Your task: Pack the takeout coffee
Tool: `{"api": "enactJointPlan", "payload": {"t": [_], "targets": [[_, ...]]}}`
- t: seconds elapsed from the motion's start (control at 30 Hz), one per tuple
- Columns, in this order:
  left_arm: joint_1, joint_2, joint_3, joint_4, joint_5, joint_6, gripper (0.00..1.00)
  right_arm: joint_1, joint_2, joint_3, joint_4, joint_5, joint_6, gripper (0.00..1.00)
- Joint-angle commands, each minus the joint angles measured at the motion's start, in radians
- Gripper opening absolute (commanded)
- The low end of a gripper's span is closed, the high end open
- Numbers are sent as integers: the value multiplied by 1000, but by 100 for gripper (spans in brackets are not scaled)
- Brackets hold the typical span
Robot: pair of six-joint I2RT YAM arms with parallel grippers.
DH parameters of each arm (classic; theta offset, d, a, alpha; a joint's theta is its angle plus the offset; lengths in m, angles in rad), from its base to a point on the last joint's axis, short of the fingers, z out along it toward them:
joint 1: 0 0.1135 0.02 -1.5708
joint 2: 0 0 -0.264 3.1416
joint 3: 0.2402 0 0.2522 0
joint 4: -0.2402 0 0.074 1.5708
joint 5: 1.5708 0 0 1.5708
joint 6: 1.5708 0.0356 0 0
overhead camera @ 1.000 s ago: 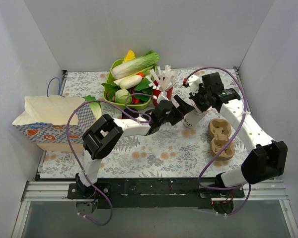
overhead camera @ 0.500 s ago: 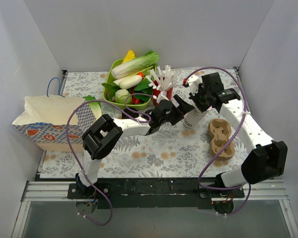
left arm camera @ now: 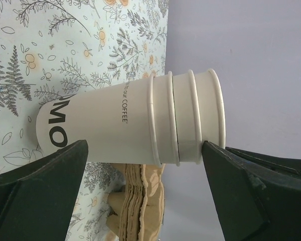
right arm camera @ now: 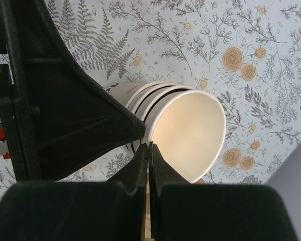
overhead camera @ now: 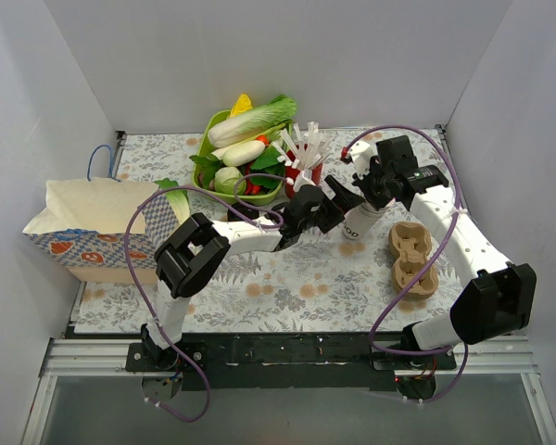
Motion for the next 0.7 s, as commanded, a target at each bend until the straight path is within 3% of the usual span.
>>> {"api": "enactJointPlan", "payload": {"t": [0.0,0.27,0.67], "targets": [[4,6,25,-54,-20,-13,98,5,-13,36,-12,16,5,1],[7,-7,0,-65,-27,-10,98,5,-23,88,123,180,8,1],[21,-32,-24,-51,-12,7,98,5,-14,111,112,163,-9,1]]}}
